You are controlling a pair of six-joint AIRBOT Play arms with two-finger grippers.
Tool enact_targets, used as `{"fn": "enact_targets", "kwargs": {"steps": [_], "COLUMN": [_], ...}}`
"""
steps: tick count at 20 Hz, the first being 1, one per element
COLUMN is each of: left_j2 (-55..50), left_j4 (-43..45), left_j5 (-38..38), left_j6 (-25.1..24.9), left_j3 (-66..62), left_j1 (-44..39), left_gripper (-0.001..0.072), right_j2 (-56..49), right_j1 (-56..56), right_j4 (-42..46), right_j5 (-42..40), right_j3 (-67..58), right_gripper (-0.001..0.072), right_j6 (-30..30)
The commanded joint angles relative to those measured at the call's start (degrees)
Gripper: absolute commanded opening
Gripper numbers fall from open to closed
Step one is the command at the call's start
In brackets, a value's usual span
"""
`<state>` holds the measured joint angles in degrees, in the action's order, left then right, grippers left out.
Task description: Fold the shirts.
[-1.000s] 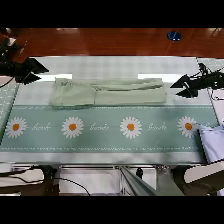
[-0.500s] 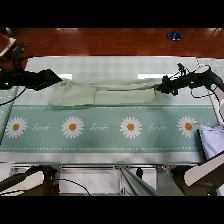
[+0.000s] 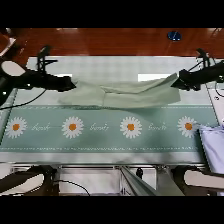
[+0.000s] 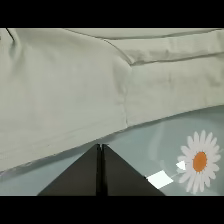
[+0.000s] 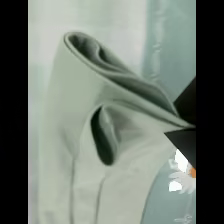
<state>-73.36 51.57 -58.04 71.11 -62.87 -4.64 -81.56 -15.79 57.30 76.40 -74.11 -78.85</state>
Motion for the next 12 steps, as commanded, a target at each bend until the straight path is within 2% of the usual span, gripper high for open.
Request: {"fn": "enact_targets", "kwargs": {"steps": [1, 3, 7, 10, 12], "left_j2": [-1.8, -5.1, -16.8, -27.1, -32.6], "left_j4": [-0.1, -1.3, -1.8, -2.2, -4.6], "left_j5": [8.8, 11.3, 10.0, 8.2, 4.9], "left_j6": [2.3, 5.6, 4.7, 8.7, 7.5], "left_j3": [-0.2, -2.3, -14.4, -25.2, -31.4], "left_j1": [-11.1, -18.7, -32.8, -39.8, -42.7], "left_gripper": [0.0018, 0.0018, 0.0017, 0.0018, 0.0019], "right_j2": [18.7, 30.3, 45.0, 51.3, 53.2], "right_j1": [-2.3, -2.7, -2.6, -2.6, -2.6], "right_j4": [3.3, 3.5, 3.5, 2.3, 1.5], "right_j5": [1.0, 1.7, 6.7, 7.9, 9.5], "right_j3": [11.9, 18.0, 20.0, 20.0, 19.9], "right_gripper": [0.0022, 0.0022, 0.0022, 0.0022, 0.0022], "right_j6": [0.7, 0.3, -4.1, -6.4, -6.4]}}
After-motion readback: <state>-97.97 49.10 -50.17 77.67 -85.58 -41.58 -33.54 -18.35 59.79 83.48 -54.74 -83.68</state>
